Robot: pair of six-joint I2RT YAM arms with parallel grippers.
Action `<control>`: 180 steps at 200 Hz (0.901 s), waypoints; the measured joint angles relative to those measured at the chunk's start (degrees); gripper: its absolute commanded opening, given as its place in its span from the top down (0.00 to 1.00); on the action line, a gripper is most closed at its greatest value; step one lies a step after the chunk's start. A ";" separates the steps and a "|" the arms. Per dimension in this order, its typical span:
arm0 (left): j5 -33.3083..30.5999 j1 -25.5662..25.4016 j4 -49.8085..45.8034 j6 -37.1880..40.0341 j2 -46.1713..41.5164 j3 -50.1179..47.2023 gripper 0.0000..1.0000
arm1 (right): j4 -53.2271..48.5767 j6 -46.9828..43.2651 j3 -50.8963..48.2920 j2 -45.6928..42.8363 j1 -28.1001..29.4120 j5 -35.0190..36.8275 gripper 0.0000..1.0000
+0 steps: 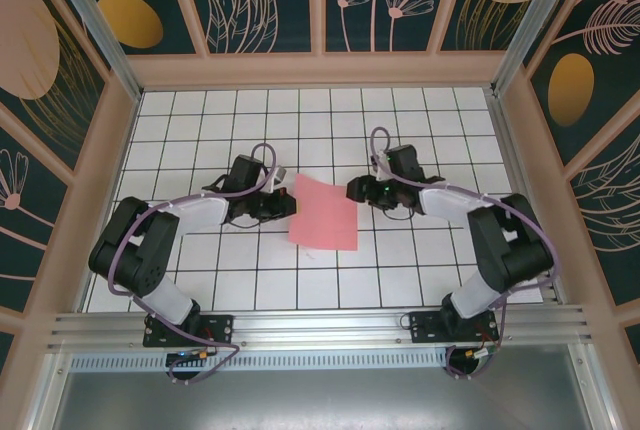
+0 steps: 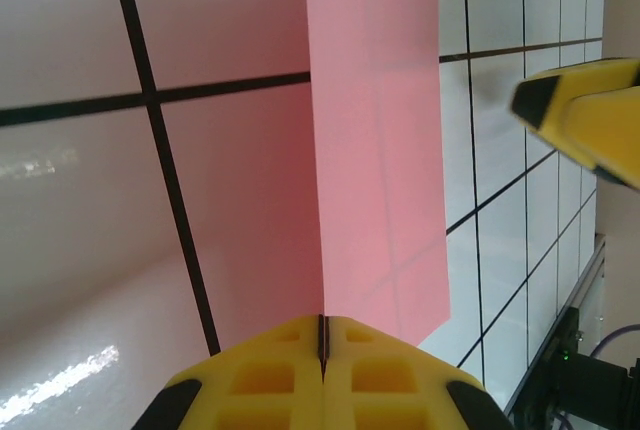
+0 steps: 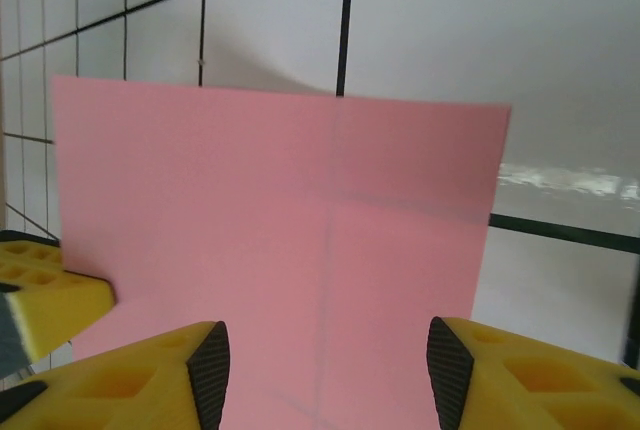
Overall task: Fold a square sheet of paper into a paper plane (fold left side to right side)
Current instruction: First fold in half a square sheet of paper at the center of the table.
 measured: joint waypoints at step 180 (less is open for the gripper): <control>1.16 -6.86 -1.44 0.76 3.76 9.73 0.52 | 1.36 1.86 6.10 10.43 3.39 1.92 0.43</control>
